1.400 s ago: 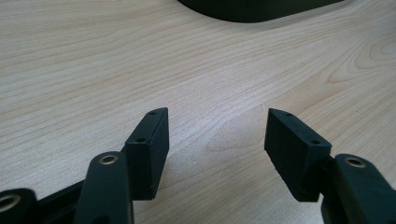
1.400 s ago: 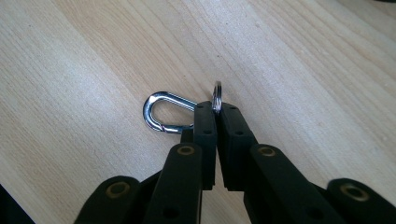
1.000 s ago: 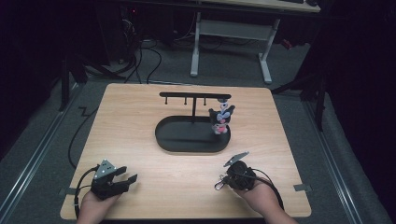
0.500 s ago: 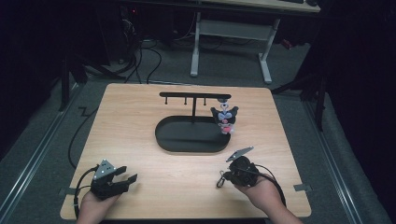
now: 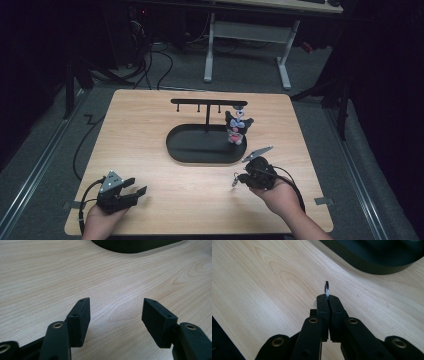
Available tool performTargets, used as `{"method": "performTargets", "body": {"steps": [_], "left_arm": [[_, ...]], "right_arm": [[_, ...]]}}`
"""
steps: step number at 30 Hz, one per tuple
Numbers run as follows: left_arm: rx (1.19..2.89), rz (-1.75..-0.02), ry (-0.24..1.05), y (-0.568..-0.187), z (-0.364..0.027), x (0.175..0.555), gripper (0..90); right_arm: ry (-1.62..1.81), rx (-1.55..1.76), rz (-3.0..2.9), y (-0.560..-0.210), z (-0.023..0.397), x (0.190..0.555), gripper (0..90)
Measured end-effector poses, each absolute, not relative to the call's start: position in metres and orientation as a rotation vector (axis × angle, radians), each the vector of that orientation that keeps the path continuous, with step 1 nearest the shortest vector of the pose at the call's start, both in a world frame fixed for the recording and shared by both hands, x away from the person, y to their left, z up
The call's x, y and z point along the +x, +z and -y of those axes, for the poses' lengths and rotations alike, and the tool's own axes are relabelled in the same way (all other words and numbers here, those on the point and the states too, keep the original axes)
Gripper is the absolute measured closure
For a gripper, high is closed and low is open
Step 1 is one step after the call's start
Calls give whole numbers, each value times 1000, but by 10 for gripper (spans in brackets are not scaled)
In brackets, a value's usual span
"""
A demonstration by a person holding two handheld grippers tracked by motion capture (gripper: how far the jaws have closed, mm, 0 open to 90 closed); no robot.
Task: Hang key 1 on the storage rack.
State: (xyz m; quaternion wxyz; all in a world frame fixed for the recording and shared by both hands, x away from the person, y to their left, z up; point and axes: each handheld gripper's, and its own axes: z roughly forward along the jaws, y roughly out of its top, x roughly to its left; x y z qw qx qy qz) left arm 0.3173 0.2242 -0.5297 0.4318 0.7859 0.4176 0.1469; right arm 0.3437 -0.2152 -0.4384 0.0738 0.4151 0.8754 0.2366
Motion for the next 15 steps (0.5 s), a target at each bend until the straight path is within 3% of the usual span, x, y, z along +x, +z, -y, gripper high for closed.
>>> {"method": "performTargets", "body": {"steps": [15], "left_arm": [[1960,-1035,361,-529,-225,317,405]], "right_arm": [[613,1233,-2687,-404,203,364,893]]}}
